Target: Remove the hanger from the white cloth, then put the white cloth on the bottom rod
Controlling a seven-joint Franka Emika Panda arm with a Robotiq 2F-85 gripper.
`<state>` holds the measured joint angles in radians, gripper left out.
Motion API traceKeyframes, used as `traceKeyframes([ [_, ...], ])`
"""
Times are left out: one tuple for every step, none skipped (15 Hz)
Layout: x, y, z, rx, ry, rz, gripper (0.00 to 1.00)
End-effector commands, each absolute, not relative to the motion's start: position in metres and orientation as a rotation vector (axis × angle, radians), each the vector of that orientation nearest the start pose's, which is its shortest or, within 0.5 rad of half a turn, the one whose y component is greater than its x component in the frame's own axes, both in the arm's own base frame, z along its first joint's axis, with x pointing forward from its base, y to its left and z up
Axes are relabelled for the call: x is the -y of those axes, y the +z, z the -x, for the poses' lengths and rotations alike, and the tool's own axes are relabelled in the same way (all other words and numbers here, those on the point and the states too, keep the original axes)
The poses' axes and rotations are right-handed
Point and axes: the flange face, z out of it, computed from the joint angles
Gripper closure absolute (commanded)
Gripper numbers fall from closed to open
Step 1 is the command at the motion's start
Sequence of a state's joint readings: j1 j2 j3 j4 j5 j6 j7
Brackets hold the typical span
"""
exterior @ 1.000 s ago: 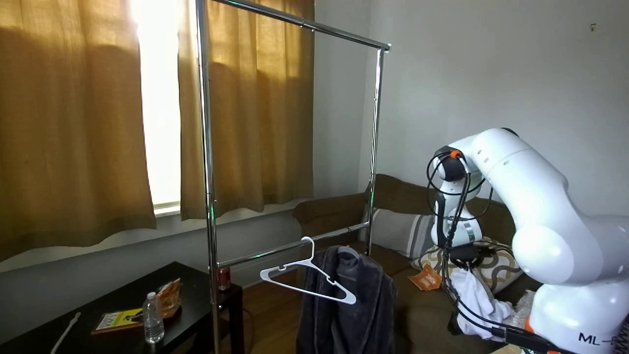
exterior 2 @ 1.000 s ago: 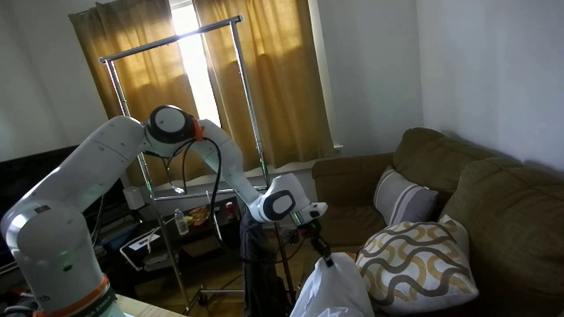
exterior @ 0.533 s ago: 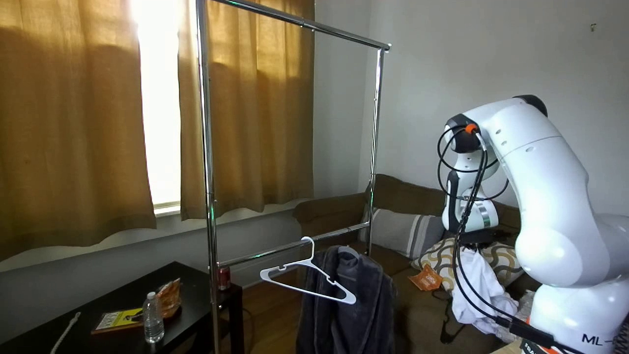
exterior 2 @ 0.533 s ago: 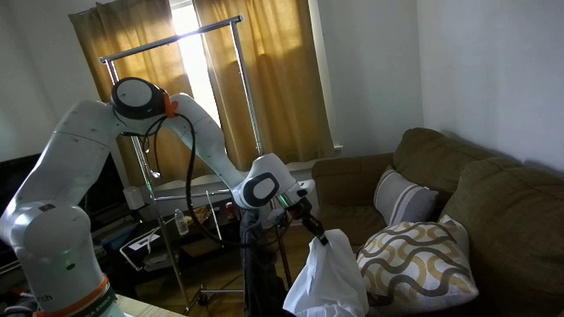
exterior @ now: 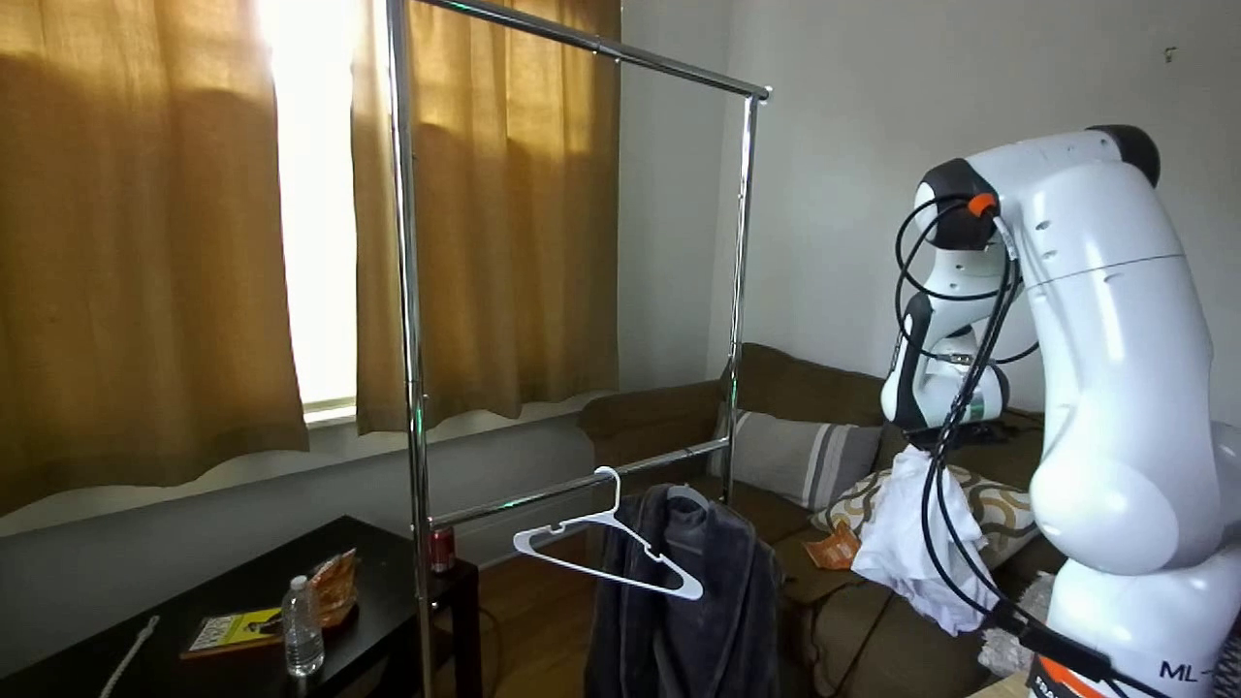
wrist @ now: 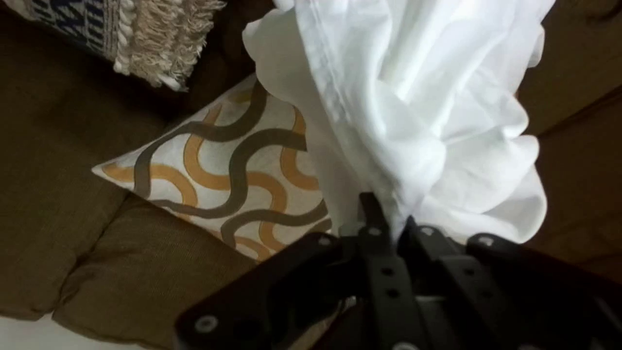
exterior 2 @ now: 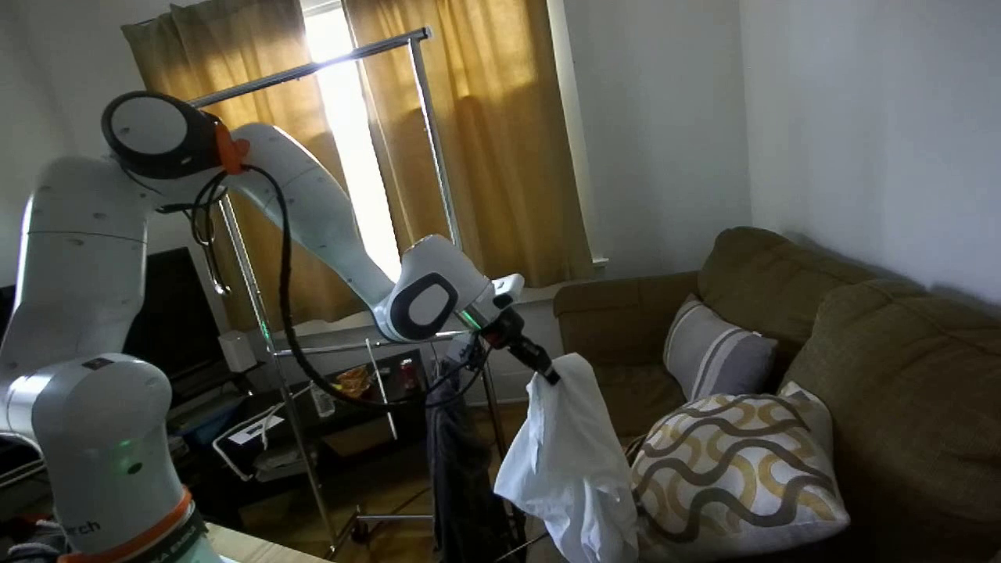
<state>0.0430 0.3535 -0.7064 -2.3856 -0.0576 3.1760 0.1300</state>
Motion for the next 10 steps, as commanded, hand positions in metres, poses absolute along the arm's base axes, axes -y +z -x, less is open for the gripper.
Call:
traceKeyframes([
  [0.329, 0.300, -0.416, -1.094, -0.890, 3.175, 0.98],
  [0.330, 0.308, -0.415, -1.105, -0.913, 3.163, 0.98],
  [0.331, 0.313, -0.413, -1.105, -0.928, 3.155, 0.98],
  [0.331, 0.317, -0.411, -1.102, -0.941, 3.149, 0.98],
  [0.330, 0.319, -0.410, -1.097, -0.948, 3.146, 0.98],
  [0.328, 0.320, -0.409, -1.087, -0.948, 3.147, 0.98],
  [0.324, 0.319, -0.407, -1.073, -0.946, 3.146, 0.98],
  [0.319, 0.318, -0.405, -1.048, -0.933, 3.147, 0.98],
  [0.310, 0.316, -0.404, -1.030, -0.915, 3.137, 0.98],
  [0.302, 0.312, -0.402, -1.020, -0.890, 3.125, 0.98],
])
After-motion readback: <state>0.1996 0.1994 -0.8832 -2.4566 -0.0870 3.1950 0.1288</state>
